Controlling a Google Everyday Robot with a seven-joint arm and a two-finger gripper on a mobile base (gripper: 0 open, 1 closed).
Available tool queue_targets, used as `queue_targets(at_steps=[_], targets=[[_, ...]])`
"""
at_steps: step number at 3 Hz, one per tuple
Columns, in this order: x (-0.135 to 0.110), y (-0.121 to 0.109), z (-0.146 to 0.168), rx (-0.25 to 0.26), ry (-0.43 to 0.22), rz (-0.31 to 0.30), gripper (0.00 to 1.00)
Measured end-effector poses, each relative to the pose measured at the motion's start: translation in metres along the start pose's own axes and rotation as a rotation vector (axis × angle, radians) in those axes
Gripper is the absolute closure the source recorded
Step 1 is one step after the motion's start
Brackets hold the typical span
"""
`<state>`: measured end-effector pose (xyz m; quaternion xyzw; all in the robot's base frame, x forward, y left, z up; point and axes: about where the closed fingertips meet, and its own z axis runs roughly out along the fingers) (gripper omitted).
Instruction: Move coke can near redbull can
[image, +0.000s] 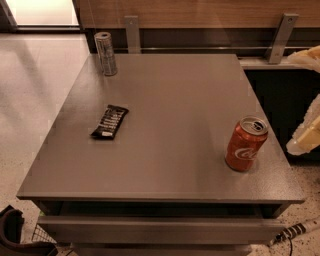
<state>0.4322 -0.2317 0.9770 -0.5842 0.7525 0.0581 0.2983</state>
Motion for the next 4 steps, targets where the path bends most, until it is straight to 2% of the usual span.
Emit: queue_targets(at_steps=[1,2,4], targets=[[0.007,0.004,0.008,-0.002,-0.167,0.034,0.0],[0.014,0.014,0.019,-0.001,-0.304,0.07,0.0],[0.025,0.033,0.06,-0.023,-0.515,0.146,0.0]])
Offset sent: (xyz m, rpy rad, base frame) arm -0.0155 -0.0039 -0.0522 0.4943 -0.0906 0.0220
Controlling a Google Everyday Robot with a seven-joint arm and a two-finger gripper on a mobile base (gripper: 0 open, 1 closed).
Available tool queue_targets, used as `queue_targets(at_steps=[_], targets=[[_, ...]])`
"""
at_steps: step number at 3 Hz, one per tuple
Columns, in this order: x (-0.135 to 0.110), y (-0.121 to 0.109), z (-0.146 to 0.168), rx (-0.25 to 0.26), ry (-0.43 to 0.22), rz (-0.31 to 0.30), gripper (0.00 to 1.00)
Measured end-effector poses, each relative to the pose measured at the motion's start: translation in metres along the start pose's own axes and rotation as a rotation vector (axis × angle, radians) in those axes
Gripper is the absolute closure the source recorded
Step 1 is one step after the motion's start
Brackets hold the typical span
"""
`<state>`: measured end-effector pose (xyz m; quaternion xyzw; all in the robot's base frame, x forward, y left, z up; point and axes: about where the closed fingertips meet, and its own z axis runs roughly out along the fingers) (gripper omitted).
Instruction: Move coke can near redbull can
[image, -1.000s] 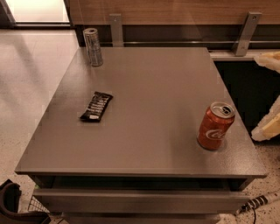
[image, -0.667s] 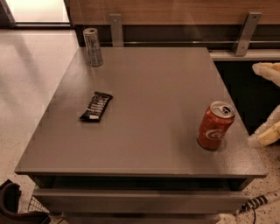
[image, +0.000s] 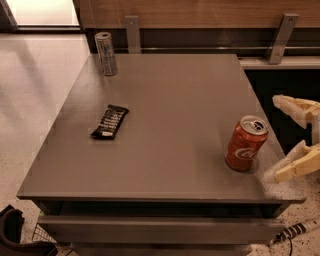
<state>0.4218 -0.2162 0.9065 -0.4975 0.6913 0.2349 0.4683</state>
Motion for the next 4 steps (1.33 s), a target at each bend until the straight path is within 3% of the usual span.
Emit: queue_targets(at_steps=[2,3,4], targets=[[0.021,0.001,0.036,-0.022,-0.172,0.068,0.0],[0.024,0.001,0.042,-0.001,-0.222,0.094,0.26],[0.023,0.002,0.043,-0.006,-0.219,0.09,0.49]])
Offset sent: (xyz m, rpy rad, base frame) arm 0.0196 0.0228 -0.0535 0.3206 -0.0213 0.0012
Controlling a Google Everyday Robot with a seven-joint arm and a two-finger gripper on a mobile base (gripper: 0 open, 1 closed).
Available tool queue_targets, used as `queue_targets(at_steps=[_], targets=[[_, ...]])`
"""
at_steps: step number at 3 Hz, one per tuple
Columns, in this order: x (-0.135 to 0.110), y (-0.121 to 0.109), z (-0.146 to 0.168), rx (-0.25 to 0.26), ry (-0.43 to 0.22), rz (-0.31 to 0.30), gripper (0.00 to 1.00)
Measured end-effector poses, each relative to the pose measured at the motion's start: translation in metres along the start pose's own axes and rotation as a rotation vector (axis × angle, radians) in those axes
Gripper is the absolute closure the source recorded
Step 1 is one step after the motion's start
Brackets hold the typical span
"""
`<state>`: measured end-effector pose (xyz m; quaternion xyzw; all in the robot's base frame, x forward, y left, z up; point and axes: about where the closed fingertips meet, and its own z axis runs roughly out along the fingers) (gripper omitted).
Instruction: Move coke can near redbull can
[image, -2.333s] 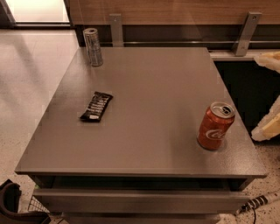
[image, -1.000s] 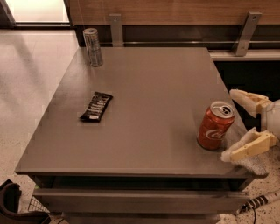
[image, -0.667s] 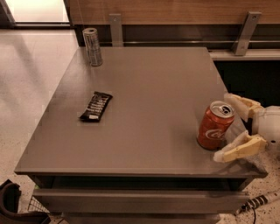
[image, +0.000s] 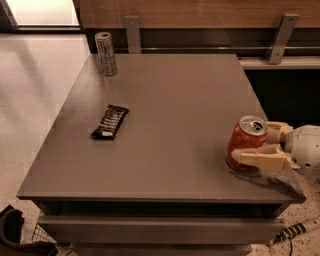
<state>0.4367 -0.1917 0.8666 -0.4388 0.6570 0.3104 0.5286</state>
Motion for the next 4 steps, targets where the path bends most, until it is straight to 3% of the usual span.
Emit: queue_targets(at_steps=[2,3,4], targets=[[-0.003,0.002,0.003,-0.007,0.0,-0.005,0.95],[-0.003,0.002,0.005,-0.01,0.0,-0.006,1.0],[-0.029,-0.024,0.014,-0.025,-0.024,0.013,1.0]])
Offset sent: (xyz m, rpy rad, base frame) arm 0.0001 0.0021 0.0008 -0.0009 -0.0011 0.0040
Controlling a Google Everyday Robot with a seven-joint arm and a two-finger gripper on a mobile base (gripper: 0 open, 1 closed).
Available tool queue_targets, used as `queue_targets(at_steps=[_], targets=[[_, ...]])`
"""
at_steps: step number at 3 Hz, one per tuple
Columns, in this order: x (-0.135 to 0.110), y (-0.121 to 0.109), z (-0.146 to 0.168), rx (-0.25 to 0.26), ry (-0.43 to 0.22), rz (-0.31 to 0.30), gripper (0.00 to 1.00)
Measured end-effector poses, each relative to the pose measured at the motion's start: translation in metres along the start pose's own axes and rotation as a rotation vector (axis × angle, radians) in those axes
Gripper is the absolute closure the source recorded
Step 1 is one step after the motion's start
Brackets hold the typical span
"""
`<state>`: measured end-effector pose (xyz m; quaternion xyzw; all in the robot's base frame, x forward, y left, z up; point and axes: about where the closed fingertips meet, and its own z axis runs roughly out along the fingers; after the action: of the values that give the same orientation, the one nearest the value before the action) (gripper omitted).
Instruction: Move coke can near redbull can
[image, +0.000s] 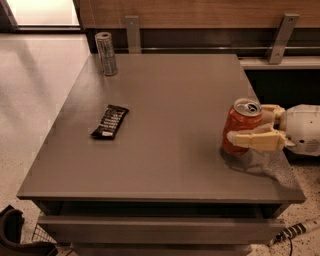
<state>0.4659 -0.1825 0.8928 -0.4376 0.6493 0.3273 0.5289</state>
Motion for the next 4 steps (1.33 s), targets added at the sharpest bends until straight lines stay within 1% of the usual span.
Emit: queue_targets(at_steps=[1,2,3,4], targets=[[-0.034,-0.057,0.034,0.004,0.003,0.052,1.0],[-0.058,-0.125,0.115,0.065,0.006,0.142,1.0],[-0.062,-0.16,0.17,0.131,-0.026,0.184,1.0],[-0.067,-0.181,0.22,0.153,-0.052,0.172,1.0]])
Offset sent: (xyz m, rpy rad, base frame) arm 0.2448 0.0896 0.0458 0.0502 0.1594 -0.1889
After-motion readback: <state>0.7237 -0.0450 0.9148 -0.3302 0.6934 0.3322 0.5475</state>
